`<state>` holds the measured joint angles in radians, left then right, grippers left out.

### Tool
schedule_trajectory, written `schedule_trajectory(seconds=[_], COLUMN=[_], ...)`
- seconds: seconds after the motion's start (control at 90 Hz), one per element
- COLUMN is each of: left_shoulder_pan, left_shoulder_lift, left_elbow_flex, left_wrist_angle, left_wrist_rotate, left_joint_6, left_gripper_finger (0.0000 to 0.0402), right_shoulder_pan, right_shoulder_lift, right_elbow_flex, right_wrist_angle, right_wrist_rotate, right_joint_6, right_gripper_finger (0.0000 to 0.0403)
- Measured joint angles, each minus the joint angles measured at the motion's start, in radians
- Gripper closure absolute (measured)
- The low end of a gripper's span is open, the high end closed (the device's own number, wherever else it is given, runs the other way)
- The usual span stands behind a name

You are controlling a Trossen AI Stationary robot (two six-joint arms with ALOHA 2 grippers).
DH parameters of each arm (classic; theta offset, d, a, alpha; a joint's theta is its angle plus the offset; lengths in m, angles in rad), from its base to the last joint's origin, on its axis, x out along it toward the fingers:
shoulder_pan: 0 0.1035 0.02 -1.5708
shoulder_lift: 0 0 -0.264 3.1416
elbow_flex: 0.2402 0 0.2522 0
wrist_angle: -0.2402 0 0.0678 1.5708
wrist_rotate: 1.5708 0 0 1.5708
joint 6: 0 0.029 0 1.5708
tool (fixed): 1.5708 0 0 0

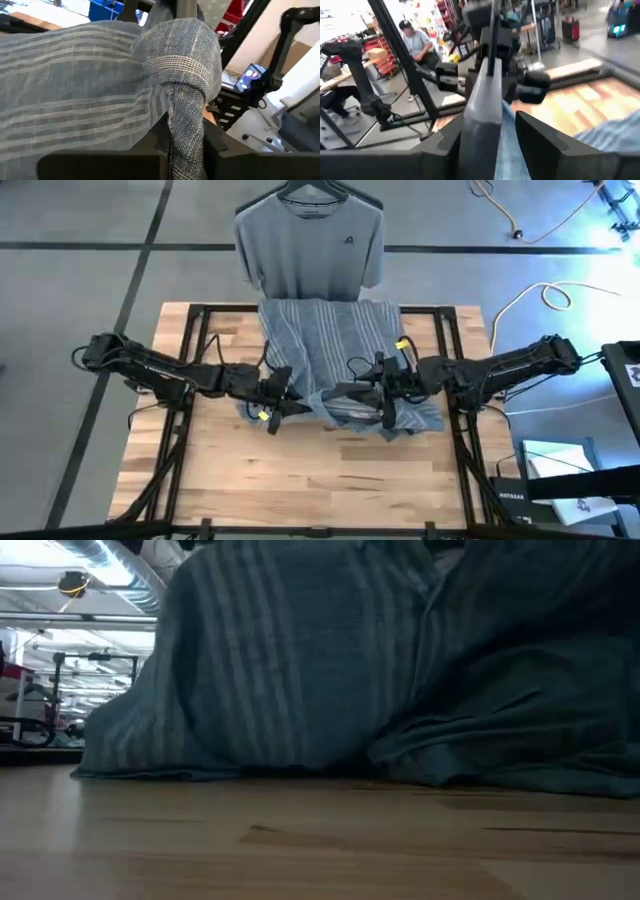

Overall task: Unhang clothes
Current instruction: Unhang the polo shirt, then remove the polo shirt from the hanger

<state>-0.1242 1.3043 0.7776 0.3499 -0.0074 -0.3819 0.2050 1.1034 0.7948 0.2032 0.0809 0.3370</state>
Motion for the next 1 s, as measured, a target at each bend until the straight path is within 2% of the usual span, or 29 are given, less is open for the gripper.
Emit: schedule_trajectory(seconds=[0.089, 0.156, 0.467, 0.656, 0.744, 0.833, 1.0], left_shoulder_pan=[0.004, 0.014, 0.086, 0.159, 0.186, 0.207, 0.237], left_shoulder_lift=[-0.001, -0.006, -0.069, -0.203, -0.265, -0.315, -0.356], left_elbow_flex=[0.000, 0.000, 0.001, 0.001, 0.001, 0.001, 0.001], left_wrist_angle=[0.010, 0.001, 0.000, -0.168, -0.273, -0.336, -0.425], left_wrist_rotate=[-0.003, -0.008, 0.076, 0.171, 0.199, 0.212, 0.210], left_joint_6=[0.020, 0.021, 0.030, 0.015, 0.011, -0.017, -0.032], left_gripper_finger=[0.0363, 0.0348, 0.0298, 0.0290, 0.0290, 0.0289, 0.0289], right_shoulder_pan=[-0.023, -0.039, -0.050, -0.091, -0.124, -0.148, -0.176], right_shoulder_lift=[-0.001, -0.001, -0.046, -0.123, -0.178, -0.219, -0.244], right_elbow_flex=[0.003, 0.003, 0.010, 0.010, 0.010, 0.020, 0.110], right_wrist_angle=[0.037, 0.045, 0.006, -0.096, -0.103, -0.110, -0.250], right_wrist_rotate=[-0.061, -0.081, -0.059, -0.057, -0.097, -0.128, -0.175], right_joint_6=[-0.013, -0.001, -0.006, -0.029, -0.035, -0.034, -0.056], right_gripper_finger=[0.0296, 0.0296, 0.0297, 0.0297, 0.0297, 0.0297, 0.0297])
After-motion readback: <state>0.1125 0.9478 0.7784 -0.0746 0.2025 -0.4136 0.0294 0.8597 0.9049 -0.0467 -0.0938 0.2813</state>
